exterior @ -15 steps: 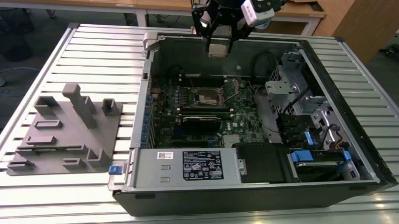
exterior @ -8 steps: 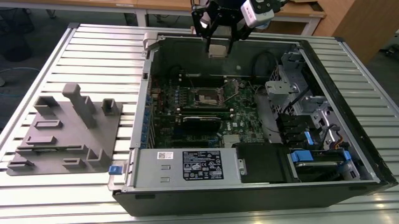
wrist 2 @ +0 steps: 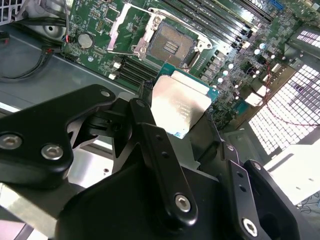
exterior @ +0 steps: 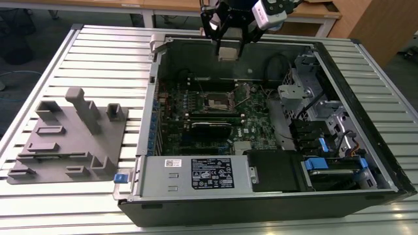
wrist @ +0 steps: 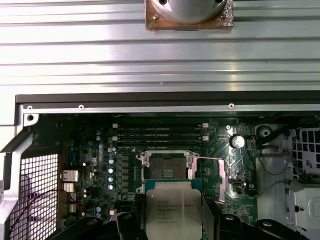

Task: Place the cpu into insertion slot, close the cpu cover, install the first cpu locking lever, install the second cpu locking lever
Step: 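Place the cpu into insertion slot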

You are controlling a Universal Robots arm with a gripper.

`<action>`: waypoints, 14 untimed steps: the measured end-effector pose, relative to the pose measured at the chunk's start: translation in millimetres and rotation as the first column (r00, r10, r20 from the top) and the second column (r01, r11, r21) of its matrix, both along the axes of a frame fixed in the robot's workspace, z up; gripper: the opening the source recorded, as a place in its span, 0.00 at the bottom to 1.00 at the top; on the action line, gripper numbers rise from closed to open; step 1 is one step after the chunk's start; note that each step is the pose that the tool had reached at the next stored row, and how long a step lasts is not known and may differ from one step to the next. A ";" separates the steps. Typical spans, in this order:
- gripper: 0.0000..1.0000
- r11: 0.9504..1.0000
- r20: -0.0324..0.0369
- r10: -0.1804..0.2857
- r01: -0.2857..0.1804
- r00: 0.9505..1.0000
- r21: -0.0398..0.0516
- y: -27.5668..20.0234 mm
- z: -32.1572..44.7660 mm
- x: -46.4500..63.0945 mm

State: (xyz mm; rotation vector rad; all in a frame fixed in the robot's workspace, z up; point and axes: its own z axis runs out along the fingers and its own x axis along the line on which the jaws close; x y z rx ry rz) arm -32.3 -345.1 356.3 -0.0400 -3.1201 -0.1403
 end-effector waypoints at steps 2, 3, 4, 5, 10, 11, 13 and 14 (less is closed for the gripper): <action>0.54 1.000 0.000 0.000 0.000 1.000 0.000 0.0 -0.3 0.0; 0.54 1.000 0.000 0.000 0.000 1.000 0.000 0.0 -0.3 0.0; 0.54 1.000 0.000 0.000 0.000 1.000 0.000 0.0 -0.5 0.0; 0.54 1.000 0.000 0.000 0.000 1.000 0.000 0.0 -0.6 0.0; 0.54 1.000 0.000 0.000 0.000 1.000 0.000 0.0 -1.5 0.0; 0.54 1.000 0.000 0.000 0.000 1.000 0.000 0.0 -1.8 0.0; 0.54 1.000 0.000 0.000 0.000 1.000 0.000 0.0 -2.2 0.0; 0.54 1.000 0.000 0.000 0.000 1.000 0.000 0.0 -2.3 0.0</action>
